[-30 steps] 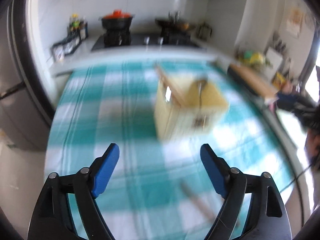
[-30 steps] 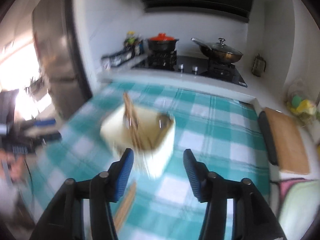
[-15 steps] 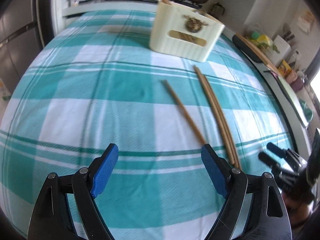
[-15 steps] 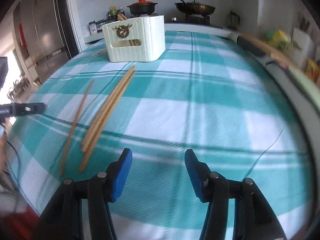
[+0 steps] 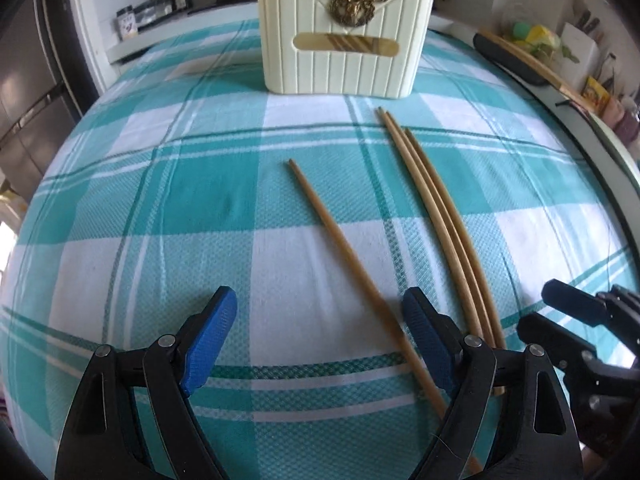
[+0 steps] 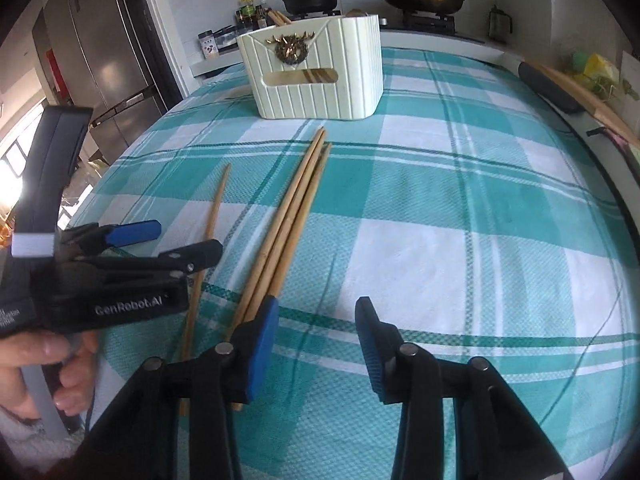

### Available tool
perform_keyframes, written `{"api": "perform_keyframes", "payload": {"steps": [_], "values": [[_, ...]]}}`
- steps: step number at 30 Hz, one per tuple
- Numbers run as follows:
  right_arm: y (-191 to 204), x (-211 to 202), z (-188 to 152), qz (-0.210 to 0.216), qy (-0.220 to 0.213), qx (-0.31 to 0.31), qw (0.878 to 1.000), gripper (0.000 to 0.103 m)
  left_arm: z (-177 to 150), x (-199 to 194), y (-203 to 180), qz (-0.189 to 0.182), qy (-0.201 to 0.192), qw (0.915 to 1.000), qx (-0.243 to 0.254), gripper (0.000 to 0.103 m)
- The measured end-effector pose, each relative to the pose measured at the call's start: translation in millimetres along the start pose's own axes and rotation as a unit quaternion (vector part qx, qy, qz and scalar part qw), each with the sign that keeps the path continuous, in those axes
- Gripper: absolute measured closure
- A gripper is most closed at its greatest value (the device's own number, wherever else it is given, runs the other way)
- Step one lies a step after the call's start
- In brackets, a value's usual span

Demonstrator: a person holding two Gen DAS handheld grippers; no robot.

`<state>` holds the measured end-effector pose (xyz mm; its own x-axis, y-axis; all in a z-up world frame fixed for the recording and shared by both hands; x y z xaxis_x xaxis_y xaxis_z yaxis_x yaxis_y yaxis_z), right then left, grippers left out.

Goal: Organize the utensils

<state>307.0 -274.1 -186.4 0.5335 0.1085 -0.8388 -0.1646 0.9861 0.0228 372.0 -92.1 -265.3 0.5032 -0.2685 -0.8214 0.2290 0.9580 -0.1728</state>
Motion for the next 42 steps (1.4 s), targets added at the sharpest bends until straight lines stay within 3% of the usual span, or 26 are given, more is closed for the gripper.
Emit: {"api": "perform_keyframes", "payload": {"steps": [15, 17, 24, 26, 28, 35, 39, 40, 41, 42], "values": [[25, 18, 12, -0.005, 0.009, -0.034, 0.999, 0.066, -8, -5, 14, 0.004, 0.009, 1.0000, 0.003, 0.014], [22, 17, 12, -0.013, 0.011, -0.029, 0.999, 0.076, -10, -6, 13, 0.005, 0.010, 0.9999, 0.008, 0.013], [16, 19, 10, -0.038, 0.017, -0.045, 0.998, 0.078, -12, -6, 14, 0.007, 0.011, 0.9999, 0.007, 0.011], [15, 20, 11, -0.050, 0.015, -0.048, 0.997, 0.096, -13, -7, 14, 0.008, 0.010, 0.9999, 0.009, 0.011], [10, 20, 10, -0.059, 0.012, -0.045, 0.997, 0.097, -14, -8, 13, 0.007, 0.011, 0.9998, 0.017, 0.012], [-33, 8, -7, -0.116, 0.015, -0.023, 0.993, 0.097, -17, -16, 30, -0.001, 0.044, 0.9975, 0.056, 0.012], [-51, 0, -17, -0.131, 0.014, -0.018, 0.991, 0.094, -22, -22, 43, -0.006, 0.054, 0.9976, 0.043, 0.013], [-53, -2, -20, -0.127, 0.012, -0.017, 0.992, 0.089, -24, -23, 44, -0.013, 0.056, 0.9978, 0.034, 0.013], [-54, -3, -20, -0.123, 0.009, -0.015, 0.992, 0.074, -28, -24, 44, -0.020, 0.058, 0.9978, 0.024, 0.011], [-55, -4, -22, -0.116, 0.004, -0.009, 0.993, 0.065, -32, -26, 42, -0.017, 0.055, 0.9981, 0.024, 0.010]]}}
Point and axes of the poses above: each gripper's, at about its wrist camera, not at the fingertips, and x roughly the way its jaws point, y to its left, z to its top, the point moved 5 cm from there along x, roughly the way its jaws point, and after that the axes turned 11 degrees about -z, right-handed, at the moved point
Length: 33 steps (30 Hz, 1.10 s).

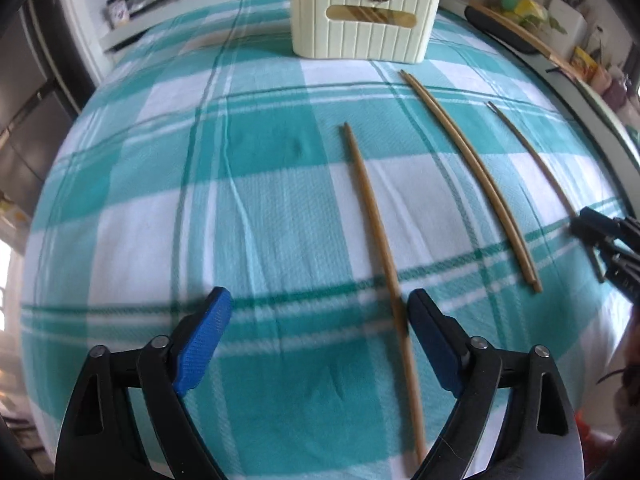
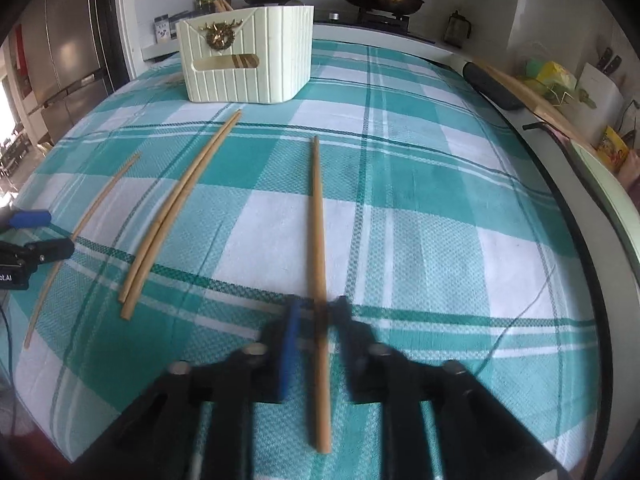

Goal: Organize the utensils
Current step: 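Open the right tool and reposition it over the chopstick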

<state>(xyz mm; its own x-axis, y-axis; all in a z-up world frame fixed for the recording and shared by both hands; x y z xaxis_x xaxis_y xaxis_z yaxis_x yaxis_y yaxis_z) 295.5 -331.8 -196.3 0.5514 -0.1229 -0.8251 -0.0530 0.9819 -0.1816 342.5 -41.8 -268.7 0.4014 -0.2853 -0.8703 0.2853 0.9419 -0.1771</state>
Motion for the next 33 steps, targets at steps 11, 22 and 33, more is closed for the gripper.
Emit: {"api": "perform_keyframes", "payload": {"steps": [11, 22, 33], "values": [[-4.0, 3.1, -4.2, 0.019, -0.032, 0.005, 0.999, 0.054, -11.2, -0.6, -4.0, 0.025, -0.012, 0.9995, -0.012, 0.000], [-3.4, 2.9, -4.9, 0.014, -0.037, 0.002, 0.999, 0.054, -10.6, 0.1, -3.2, 0.020, -0.019, 0.9996, -0.006, 0.000], [-4.1, 2.9, -4.3, 0.008, -0.029, 0.004, 1.000, 0.054, -10.5, 0.4, -3.2, 0.017, -0.023, 0.9996, -0.005, 0.000]]}}
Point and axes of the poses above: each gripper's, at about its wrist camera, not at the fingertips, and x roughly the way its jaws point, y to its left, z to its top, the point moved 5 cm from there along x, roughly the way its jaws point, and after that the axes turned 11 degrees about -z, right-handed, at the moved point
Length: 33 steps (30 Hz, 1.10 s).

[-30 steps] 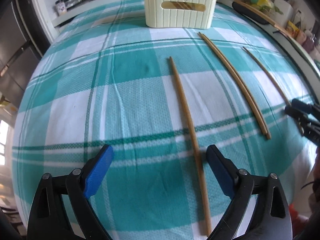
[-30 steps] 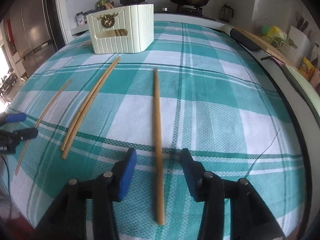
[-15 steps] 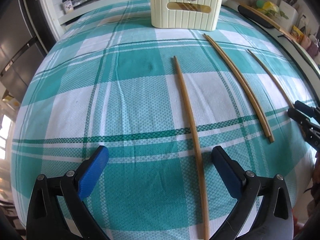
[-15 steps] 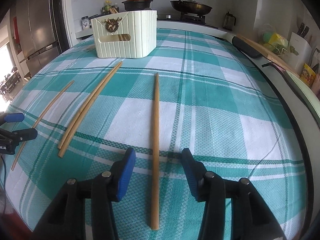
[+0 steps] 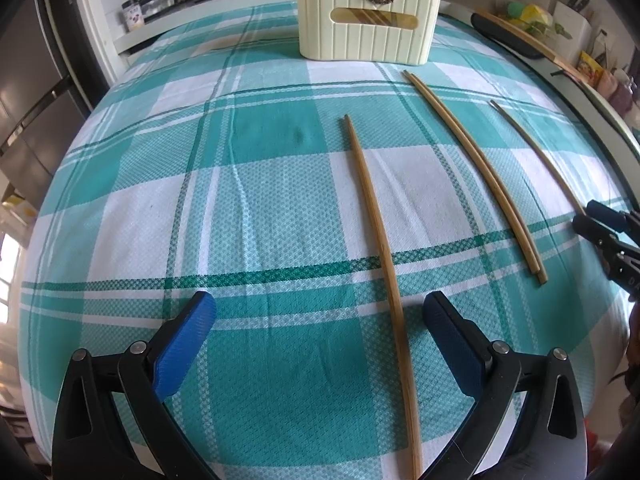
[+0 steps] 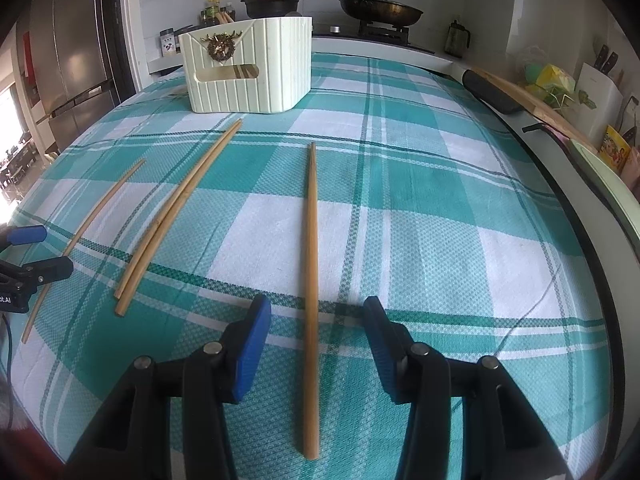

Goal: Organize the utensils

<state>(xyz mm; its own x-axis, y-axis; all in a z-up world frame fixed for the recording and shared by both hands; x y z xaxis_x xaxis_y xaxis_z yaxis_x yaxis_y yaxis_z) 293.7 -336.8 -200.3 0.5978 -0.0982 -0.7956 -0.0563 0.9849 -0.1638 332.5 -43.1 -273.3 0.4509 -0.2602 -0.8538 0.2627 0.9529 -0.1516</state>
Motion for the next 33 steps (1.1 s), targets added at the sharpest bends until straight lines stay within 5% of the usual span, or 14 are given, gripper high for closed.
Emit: {"api": "perform_keyframes", "payload": {"steps": [21, 33], "values": [[1, 1, 2, 0.003, 0.015, -0.005, 1.000, 0.054, 0, -1, -1, -0.010, 0.001, 0.9998, 0.014, 0.001], [-3, 4, 5, 0.048, 0.102, -0.056, 0.992, 0.052, 18, 8, 3, -0.034, 0.052, 0.9969, 0.049, 0.002]]}}
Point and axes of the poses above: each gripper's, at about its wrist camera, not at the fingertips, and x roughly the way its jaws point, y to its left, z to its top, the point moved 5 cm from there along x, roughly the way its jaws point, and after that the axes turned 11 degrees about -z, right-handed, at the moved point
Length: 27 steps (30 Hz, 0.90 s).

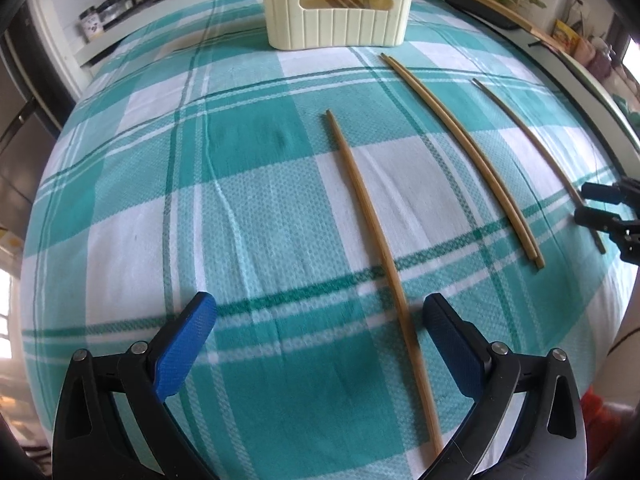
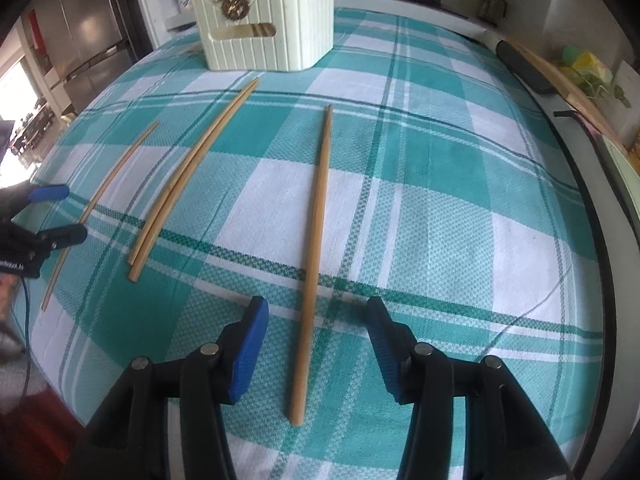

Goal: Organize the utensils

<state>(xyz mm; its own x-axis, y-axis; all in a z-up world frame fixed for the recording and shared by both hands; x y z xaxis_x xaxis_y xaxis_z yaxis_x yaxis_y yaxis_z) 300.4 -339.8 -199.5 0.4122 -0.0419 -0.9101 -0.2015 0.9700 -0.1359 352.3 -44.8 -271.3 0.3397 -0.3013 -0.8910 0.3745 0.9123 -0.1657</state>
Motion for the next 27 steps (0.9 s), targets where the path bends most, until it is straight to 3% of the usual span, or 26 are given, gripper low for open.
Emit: {"api": "perform_keyframes", "payload": {"steps": [7, 11, 15, 19, 20, 22, 27], "values": [[0, 12, 26, 0.008, 0.021, -0.025, 0.999, 0.064, 26, 9, -1, -0.003, 0.003, 1.0000, 0.003, 0.017], [-1, 27, 56, 0.015, 0.029, -0.029, 0.999, 0.072, 43, 15, -3, -0.004, 0.008, 0.9999, 0.007, 0.031], [0, 43, 88, 0.016, 0.031, -0.026, 0.999, 0.074, 58, 19, -5, -0.009, 0.012, 0.9999, 0.007, 0.046], [4, 56, 116, 0.012, 0.025, -0.021, 0.999, 0.075, 73, 24, -5, -0.011, 0.012, 0.9999, 0.003, 0.072], [6, 59, 124, 0.009, 0.024, -0.021, 0.999, 0.081, 76, 25, -5, -0.014, 0.011, 0.9998, 0.002, 0.084], [8, 62, 134, 0.003, 0.020, -0.017, 1.000, 0.097, 80, 27, -4, -0.028, 0.008, 0.9996, -0.006, 0.096], [4, 54, 140, 0.031, 0.007, 0.026, 0.999, 0.097, 82, 12, -2, -0.050, -0.026, 0.9982, -0.018, 0.099]]}}
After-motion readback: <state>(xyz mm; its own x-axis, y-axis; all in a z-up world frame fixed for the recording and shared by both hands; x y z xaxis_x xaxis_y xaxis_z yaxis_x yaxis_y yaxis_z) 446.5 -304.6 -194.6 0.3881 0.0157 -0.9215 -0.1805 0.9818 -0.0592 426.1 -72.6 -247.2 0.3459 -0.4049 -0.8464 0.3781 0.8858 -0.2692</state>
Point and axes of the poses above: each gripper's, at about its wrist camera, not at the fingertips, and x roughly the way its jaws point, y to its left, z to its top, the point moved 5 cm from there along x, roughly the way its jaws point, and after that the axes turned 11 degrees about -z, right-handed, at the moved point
